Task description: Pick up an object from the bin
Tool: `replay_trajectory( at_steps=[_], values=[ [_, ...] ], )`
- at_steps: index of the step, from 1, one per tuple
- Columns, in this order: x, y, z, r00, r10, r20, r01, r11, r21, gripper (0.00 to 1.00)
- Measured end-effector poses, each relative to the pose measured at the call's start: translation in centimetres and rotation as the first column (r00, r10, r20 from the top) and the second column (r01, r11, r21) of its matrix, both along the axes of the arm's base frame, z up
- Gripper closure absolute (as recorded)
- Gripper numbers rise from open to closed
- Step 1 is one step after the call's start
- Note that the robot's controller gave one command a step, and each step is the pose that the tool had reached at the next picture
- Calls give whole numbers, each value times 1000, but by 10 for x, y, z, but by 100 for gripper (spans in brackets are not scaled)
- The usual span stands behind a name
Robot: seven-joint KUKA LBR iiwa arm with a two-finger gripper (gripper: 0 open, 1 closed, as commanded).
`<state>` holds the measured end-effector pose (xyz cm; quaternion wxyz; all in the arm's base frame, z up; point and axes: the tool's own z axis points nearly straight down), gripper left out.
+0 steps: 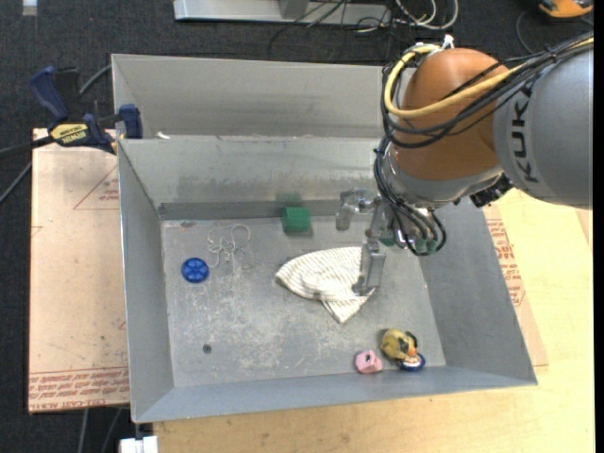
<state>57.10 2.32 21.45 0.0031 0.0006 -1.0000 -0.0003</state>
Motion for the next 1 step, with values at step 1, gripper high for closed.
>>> replay_trajectory(
  at_steps=[1],
  values=[
    [1,0,3,1000,0,4,0,1000,0,0]
  ],
)
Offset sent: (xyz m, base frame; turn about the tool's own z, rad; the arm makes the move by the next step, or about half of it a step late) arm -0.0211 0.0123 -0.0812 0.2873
